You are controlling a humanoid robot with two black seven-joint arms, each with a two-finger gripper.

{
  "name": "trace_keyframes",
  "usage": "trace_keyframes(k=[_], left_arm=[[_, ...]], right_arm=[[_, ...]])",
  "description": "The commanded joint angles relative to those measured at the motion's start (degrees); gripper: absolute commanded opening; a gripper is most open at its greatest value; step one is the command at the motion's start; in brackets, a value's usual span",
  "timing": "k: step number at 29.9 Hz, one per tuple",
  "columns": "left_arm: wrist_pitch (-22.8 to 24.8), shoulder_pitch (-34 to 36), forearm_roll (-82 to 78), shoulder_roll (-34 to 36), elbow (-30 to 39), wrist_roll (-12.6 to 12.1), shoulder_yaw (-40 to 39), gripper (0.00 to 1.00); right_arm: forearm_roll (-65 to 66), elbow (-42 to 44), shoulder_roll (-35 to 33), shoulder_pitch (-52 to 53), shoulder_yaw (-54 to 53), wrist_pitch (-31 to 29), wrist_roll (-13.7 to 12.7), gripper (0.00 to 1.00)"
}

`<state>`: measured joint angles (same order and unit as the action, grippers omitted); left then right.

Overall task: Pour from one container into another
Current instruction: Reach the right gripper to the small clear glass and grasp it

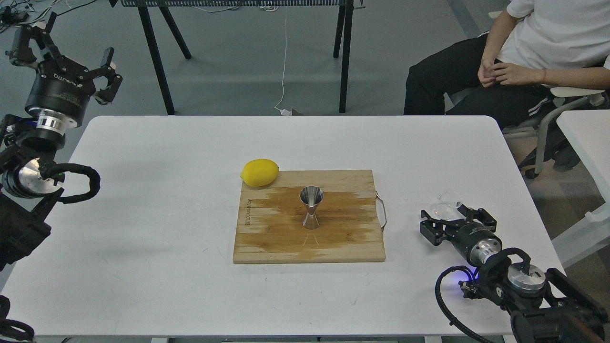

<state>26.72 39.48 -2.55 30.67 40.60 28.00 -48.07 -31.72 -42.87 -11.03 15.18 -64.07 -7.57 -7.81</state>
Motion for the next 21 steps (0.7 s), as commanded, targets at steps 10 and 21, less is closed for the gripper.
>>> trace_keyframes(k=[10,21], left_arm=[[0.0,0.0,-0.1,0.4,0.0,0.0,0.0,1.0],[0.0,-0.5,-0.3,0.5,0.0,0.0,0.0,1.0]], right_arm=[[0.3,2.7,0.0,2.0,0.8,-0.7,0.0,0.58],[0.4,1.0,-0.1,2.0,1.1,-0.8,0.2,0.4]])
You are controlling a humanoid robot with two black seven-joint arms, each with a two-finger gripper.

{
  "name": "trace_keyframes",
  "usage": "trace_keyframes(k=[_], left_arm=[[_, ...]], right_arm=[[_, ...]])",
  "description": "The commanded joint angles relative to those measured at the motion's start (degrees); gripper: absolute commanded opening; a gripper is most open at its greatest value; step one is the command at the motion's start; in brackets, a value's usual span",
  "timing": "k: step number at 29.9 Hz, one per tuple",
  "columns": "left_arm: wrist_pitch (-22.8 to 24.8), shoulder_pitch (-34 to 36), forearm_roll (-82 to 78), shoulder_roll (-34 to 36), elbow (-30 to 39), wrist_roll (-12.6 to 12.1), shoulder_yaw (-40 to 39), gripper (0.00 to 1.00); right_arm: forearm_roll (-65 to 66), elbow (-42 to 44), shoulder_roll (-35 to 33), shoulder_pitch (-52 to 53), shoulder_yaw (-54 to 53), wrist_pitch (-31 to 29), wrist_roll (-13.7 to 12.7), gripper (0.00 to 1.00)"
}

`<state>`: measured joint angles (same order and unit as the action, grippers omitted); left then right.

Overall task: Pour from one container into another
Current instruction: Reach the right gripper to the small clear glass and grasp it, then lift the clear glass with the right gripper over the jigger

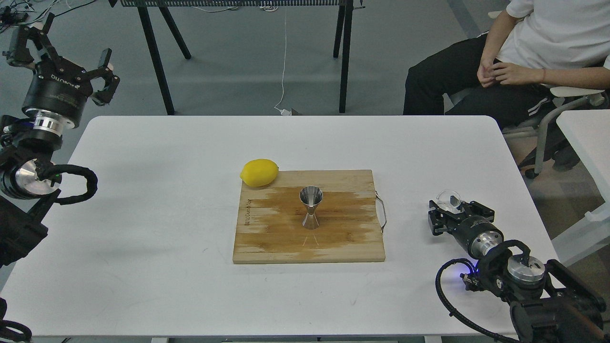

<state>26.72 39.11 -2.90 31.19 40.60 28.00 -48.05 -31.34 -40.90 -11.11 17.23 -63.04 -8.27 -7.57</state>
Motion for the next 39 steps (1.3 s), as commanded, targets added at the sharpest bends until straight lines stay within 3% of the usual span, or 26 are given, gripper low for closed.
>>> trace_keyframes(k=[1,14,23,29,39], left_arm=[[0.0,-0.1,0.0,0.1,0.0,0.0,0.0,1.0],[0.0,-0.1,0.0,0.8,0.0,0.0,0.0,1.0],[0.0,-0.1,0.1,1.4,0.0,0.0,0.0,1.0],[0.0,-0.1,0.2,1.4,0.0,0.0,0.0,1.0],[0.1,-0.3,0.3,1.8,0.0,0.0,0.0,1.0]], right_arm=[[0.0,-2.2,-0.5,-0.1,0.1,0.0,-0.2,0.39],[0.1,-18.8,-3.7,-0.6,-0.1,1.3,-0.1,0.29],[10.7,-37.7,-5.1,0.2,1.6,13.0,-0.3,0.28],[19.3,-40.2,-4.5,6.1,8.9,20.3,-0.1,0.27],[33.3,-40.4,-0.5,12.3,17.6,26.0,0.2,0.26]])
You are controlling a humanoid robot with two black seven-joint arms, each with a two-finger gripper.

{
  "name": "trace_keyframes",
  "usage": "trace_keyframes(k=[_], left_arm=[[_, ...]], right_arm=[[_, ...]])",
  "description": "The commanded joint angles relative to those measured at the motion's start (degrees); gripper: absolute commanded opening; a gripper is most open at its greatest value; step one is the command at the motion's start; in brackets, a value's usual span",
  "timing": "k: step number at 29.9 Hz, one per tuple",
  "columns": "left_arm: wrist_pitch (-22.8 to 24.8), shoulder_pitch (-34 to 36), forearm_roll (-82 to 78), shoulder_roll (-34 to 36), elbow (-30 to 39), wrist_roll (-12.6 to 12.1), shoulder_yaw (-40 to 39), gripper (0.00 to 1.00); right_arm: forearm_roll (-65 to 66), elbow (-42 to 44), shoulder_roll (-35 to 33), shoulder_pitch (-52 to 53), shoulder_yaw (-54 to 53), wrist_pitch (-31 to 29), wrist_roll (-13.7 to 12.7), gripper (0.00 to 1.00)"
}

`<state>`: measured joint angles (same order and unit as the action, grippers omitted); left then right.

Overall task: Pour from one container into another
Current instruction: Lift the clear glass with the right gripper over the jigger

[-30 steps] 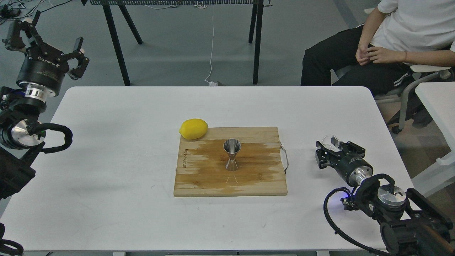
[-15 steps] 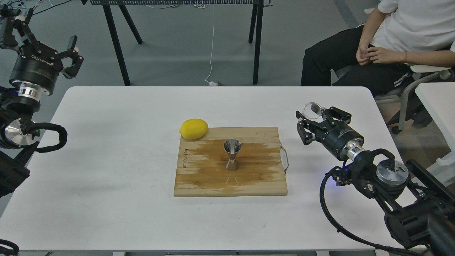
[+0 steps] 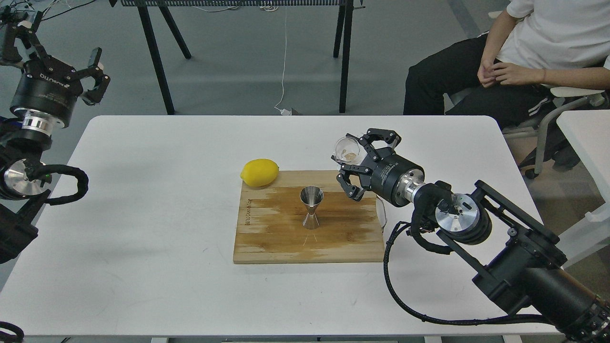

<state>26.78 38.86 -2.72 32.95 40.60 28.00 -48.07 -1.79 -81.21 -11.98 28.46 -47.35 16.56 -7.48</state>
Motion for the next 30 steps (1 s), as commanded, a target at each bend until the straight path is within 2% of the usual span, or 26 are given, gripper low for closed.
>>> trace_keyframes(k=[1,7,11,19,30], left_arm=[[0.0,0.0,0.0,0.0,0.0,0.0,0.0,1.0],[0.0,0.0,0.0,0.0,0.0,0.0,0.0,1.0],[-0.1,0.0,0.1,-0.1,0.0,0.0,0.0,1.0],[-0.1,-0.7,0.2,0.0,0.0,0.0,-0.1,1.0],[0.0,-1.2,0.3,0.7,0.0,0.0,-0.1,1.0]], right_arm=[[4.8,-0.3,0.4,1.2,2.4,1.2,0.1,0.26],[13.5,-1.0,0.4,1.4,5.1,1.6,0.2,0.26],[20.1,-1.2,1.0,1.4,7.3,4.3,0.2,0.25],[24.8,-1.1,2.0,2.4,9.6,4.7,0.3,0.25],[35.4,-0.9,2.7,4.3,16.4,8.8,0.5,0.25]])
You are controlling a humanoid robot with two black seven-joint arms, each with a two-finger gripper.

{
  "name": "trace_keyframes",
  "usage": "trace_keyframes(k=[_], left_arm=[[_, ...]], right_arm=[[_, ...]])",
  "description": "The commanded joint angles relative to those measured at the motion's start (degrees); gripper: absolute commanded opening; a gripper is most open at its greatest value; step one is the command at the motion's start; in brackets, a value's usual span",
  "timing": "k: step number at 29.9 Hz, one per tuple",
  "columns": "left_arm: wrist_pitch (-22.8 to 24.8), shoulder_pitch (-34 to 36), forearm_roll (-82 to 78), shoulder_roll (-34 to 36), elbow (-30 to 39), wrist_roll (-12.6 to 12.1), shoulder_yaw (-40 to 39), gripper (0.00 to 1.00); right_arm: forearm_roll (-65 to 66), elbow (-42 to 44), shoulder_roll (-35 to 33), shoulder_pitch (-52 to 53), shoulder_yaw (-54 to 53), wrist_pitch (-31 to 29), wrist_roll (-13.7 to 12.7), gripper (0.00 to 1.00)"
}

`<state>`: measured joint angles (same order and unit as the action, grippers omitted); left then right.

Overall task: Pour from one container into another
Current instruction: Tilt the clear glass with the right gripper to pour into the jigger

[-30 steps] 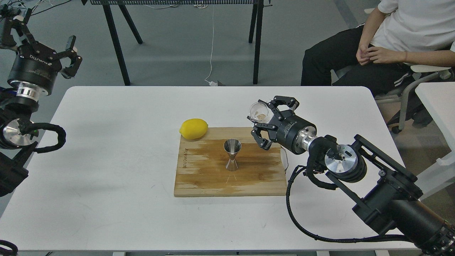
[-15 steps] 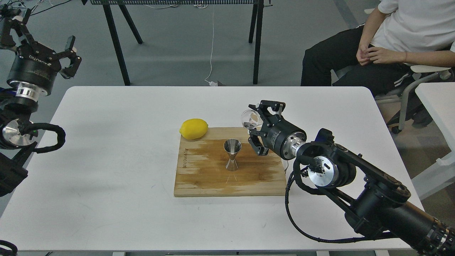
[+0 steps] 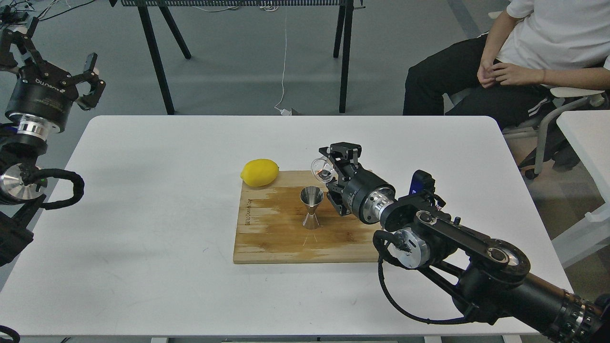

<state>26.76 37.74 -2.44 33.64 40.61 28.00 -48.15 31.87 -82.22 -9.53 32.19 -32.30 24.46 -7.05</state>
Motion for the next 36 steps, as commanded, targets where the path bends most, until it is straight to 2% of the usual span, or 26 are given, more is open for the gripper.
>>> trace_keyframes(k=[1,10,36], left_arm=[[0.0,0.0,0.0,0.0,0.0,0.0,0.0,1.0],[0.0,0.0,0.1,-0.2,0.0,0.0,0.0,1.0],[0.0,0.0,0.1,0.0,0.0,0.0,-0.2,1.0]], right_arm=[[2.1,0.2,0.5,0.9,1.7,1.1,0.1,0.25],[5.4,0.7,2.1,1.7,3.6,3.1,0.3,0.25],[16.0,3.6,2.4,2.2,6.5,3.1,1.1,0.24]])
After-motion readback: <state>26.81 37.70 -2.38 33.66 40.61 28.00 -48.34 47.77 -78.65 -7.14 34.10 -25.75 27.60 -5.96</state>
